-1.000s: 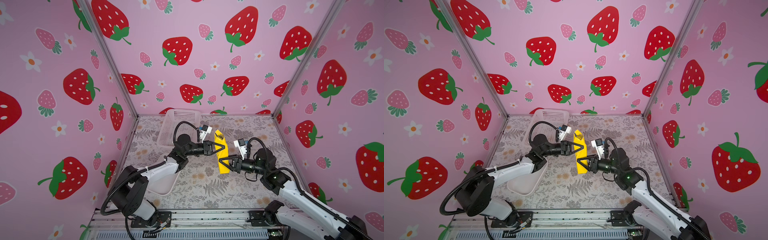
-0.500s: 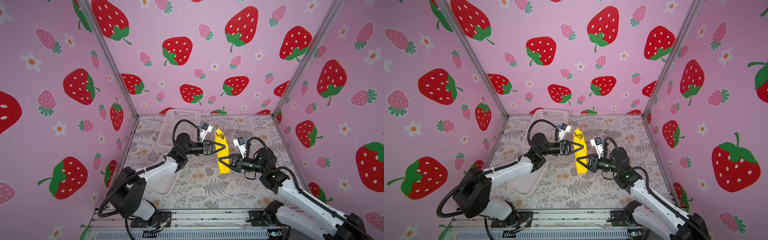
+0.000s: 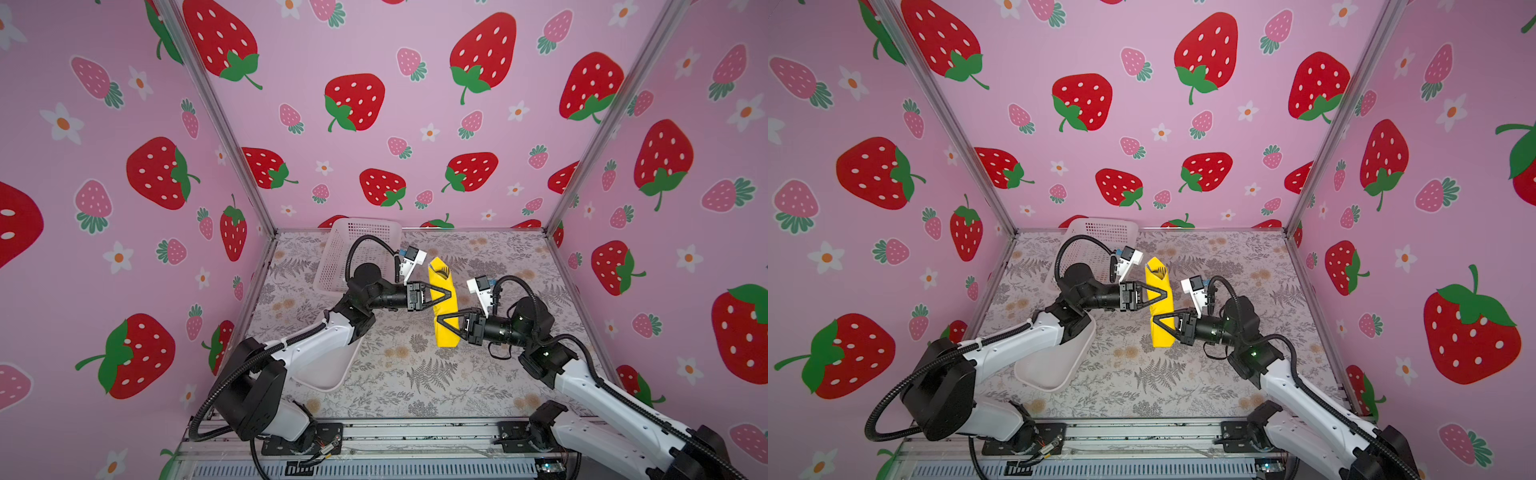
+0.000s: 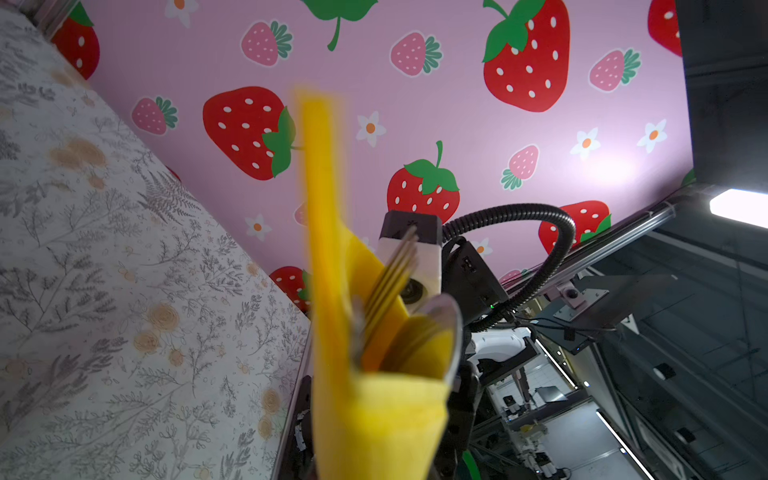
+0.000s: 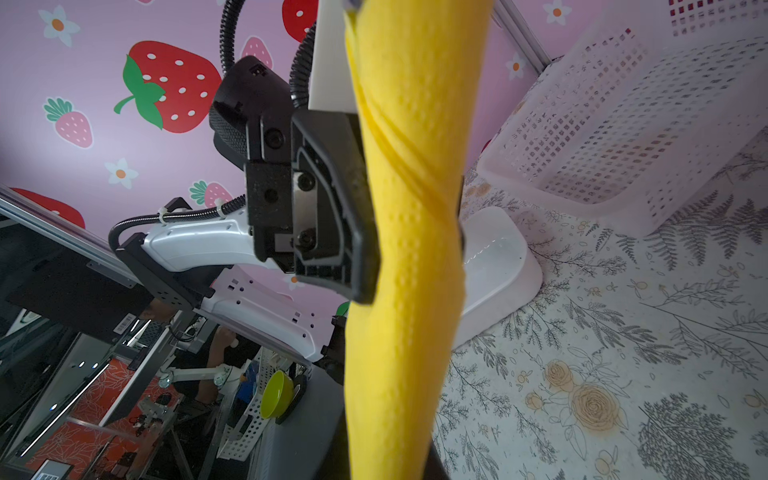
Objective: Place the utensils on the paper napkin and roll it up
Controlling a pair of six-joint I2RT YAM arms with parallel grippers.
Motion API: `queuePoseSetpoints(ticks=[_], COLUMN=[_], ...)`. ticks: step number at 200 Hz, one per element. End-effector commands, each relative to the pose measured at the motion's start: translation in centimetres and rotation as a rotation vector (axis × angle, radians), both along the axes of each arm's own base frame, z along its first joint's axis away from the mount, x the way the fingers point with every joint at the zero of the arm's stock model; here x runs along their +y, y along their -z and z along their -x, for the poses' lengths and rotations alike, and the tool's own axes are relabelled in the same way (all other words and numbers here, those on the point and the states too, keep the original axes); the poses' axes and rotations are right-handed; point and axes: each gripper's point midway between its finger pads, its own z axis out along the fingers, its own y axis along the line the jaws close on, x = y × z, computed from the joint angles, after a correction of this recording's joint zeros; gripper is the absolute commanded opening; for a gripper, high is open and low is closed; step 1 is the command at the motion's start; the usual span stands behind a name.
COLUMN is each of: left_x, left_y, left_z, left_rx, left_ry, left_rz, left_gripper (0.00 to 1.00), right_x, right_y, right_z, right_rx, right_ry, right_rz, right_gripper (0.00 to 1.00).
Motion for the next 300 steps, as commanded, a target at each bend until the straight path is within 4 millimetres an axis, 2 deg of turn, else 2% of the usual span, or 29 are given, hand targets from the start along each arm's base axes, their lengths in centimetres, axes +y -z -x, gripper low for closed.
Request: queuePoseSetpoints(ticks=[1, 7, 21, 57, 110, 146, 188, 220, 275, 300], left_x=[0.1, 0.2, 0.3, 0.4, 0.2, 0.0, -0.1, 0.0, 0.1, 0.2], left_y=[-1.5, -1.4, -1.1, -0.5, -0.5, -0.8, -0.8, -1.1, -1.8, -2.0], left_z=[0.2, 0.1, 0.1, 0.6, 1.4, 1.6, 1.3, 1.3, 1.5, 1.5], left_rx=[-0.048, -0.049, -0.044, -0.031, -0.025, -0.032, -0.021, -0.028, -0.052, -0.057], left_ry=[-0.011, -0.017, -0.021, -0.008, 0.033, 0.04, 0.031, 0.028, 0.025, 0.027], left_rz=[0.011, 0.007, -0.001, -0.007, 0.015, 0.027, 0.047, 0.057, 0.07, 0.075], left_gripper=[0.35, 0.4, 0.42, 0.56, 0.57, 0.47, 0.27, 0.17, 0.11, 0.1], right_x=[-0.3, -0.3, -0.4, -0.5, -0.4, -0.3, -0.3, -0.4, -0.8, -0.9], right_y=[-1.5, -1.5, -1.5, -1.5, -1.5, -1.5, -1.4, -1.2, -1.3, -1.2], right_z=[0.1, 0.0, 0.0, 0.0, -0.1, -0.1, -0.2, -0.2, 0.0, 0.2], right_rx=[-0.056, -0.056, -0.055, -0.057, -0.052, -0.048, -0.04, -0.032, -0.031, -0.026], right_ry=[0.012, 0.015, 0.016, 0.022, 0.022, 0.016, 0.021, 0.025, 0.025, 0.021], right_rz=[-0.046, -0.046, -0.046, -0.052, -0.061, -0.072, -0.078, -0.075, -0.083, -0.085], right_gripper=[0.1, 0.1, 0.1, 0.09, 0.1, 0.1, 0.1, 0.11, 0.15, 0.2])
